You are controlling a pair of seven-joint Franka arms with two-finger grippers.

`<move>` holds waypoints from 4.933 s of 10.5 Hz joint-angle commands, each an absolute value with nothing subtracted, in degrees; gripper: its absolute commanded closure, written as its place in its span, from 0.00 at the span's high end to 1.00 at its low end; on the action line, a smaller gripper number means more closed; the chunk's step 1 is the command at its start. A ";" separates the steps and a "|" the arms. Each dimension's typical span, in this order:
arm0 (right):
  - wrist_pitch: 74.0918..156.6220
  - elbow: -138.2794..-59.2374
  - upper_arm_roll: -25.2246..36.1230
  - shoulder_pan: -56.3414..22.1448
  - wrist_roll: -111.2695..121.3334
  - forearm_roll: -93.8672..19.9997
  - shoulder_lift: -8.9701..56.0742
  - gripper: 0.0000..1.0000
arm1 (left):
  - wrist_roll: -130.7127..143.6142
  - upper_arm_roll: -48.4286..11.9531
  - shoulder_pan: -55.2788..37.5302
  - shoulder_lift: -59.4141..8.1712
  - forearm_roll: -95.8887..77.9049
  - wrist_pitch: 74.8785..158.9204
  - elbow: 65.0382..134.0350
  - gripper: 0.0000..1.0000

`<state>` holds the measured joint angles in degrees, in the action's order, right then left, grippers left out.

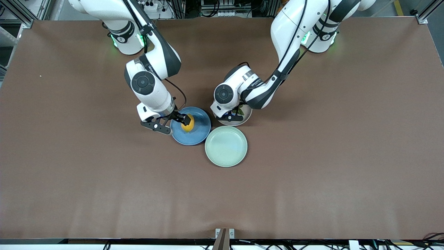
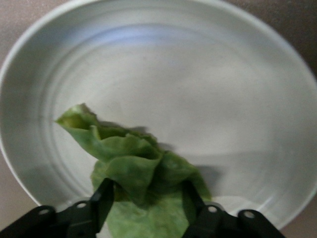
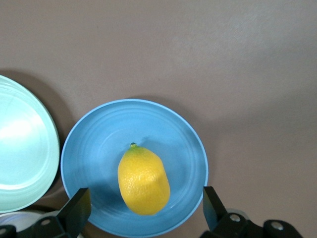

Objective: Pick lemon and lettuce from blue and beige plates
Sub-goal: 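Close the left gripper on lettuce while the right gripper grasps the lemon, then carry the lettuce and lemon away from the plates with both grippers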

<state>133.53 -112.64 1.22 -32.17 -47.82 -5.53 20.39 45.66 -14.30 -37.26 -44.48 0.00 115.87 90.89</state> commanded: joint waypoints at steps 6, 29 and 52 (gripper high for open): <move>139.92 -113.29 1.67 -35.33 -50.98 -5.36 25.39 1.00 | 52.89 -13.89 -38.67 -43.86 -0.79 117.68 90.70 0.00; 135.65 -110.22 2.46 -33.67 -46.60 -2.99 27.61 0.26 | 27.28 -13.18 -10.74 -28.12 6.33 117.07 90.17 0.00; 115.81 -108.61 3.16 -4.13 4.74 3.16 16.80 0.29 | 24.95 -16.69 -1.32 -33.67 15.29 118.75 90.35 1.00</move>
